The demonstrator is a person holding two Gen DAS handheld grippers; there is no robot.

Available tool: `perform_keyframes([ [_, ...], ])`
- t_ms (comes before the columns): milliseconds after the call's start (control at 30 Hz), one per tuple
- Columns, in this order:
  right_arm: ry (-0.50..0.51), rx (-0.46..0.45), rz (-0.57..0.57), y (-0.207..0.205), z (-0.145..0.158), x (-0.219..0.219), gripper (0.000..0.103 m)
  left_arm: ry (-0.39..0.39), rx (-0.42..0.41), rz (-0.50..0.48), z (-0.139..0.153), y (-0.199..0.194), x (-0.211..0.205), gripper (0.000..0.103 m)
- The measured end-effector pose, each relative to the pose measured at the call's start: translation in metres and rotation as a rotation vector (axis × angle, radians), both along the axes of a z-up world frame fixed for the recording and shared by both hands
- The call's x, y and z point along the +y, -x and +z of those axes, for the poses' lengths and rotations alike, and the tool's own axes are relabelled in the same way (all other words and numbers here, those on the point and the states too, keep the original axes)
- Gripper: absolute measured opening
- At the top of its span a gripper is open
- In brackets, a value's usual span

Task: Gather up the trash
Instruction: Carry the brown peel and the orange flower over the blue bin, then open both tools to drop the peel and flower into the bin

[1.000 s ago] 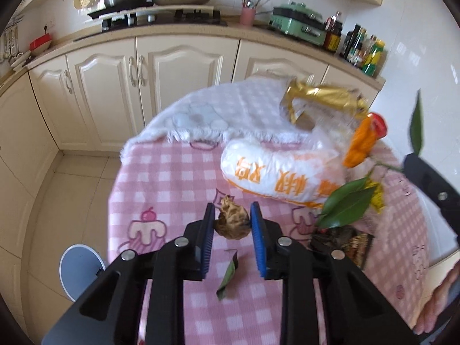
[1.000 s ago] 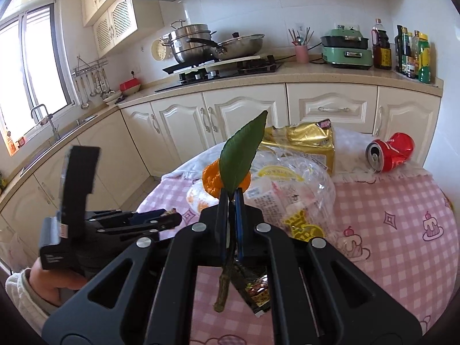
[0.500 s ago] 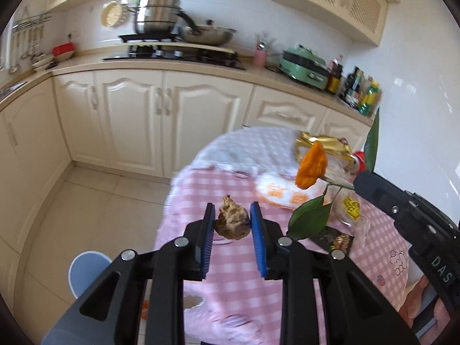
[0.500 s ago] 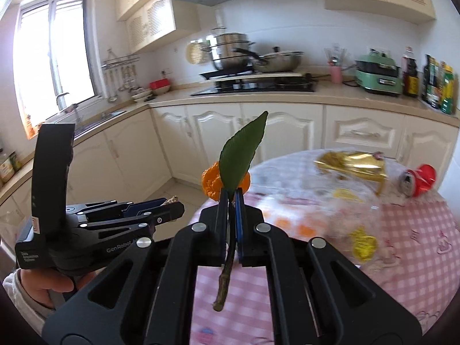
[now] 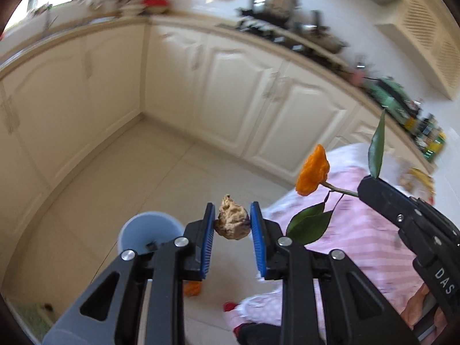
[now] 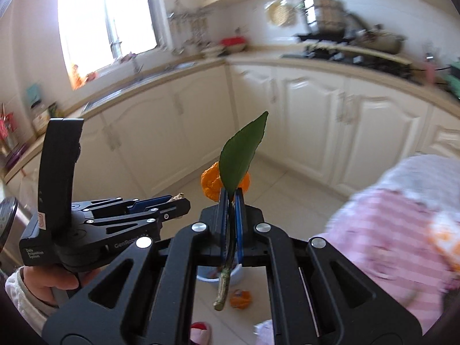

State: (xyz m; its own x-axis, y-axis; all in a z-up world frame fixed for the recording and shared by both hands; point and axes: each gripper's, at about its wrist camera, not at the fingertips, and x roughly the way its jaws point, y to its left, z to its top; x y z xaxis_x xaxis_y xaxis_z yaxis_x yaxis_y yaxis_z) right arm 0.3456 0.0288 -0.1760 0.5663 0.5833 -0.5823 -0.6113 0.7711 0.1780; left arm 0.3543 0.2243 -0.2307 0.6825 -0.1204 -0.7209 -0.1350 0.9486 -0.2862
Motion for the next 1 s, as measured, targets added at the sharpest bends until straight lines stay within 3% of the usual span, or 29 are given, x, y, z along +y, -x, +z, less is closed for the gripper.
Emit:
perform_keyframes([
  [233, 0.057, 0.1, 0.088, -0.035, -0.07, 0.083, 0.005, 0.037, 0.132, 0.094, -0.073, -0.026, 0.07, 0.024],
  [400, 0.078, 0.17, 0.092, -0.06, -0.117, 0.116, 0.005, 0.08, 0.195, 0.141, -0.115, -0.046, 0.1, 0.024],
  [500, 0.086, 0.213, 0.097, -0.069, -0.137, 0.127, 0.005, 0.08, 0.225, 0.166, -0.129, -0.054, 0.113, 0.026],
  [567, 0.092, 0.228, 0.097, -0.075, -0.145, 0.133, 0.005, 0.093, 0.243, 0.174, -0.137, -0.06, 0.121, 0.039],
  [633, 0.094, 0.242, 0.099, -0.077, -0.152, 0.137, 0.005, 0.101, 0.248, 0.187, -0.142, -0.059, 0.126, 0.046],
  [1000, 0.111, 0.258, 0.1, -0.08, -0.163, 0.149, 0.005, 0.083, 0.271, 0.246, -0.152, -0.044, 0.133, 0.051],
])
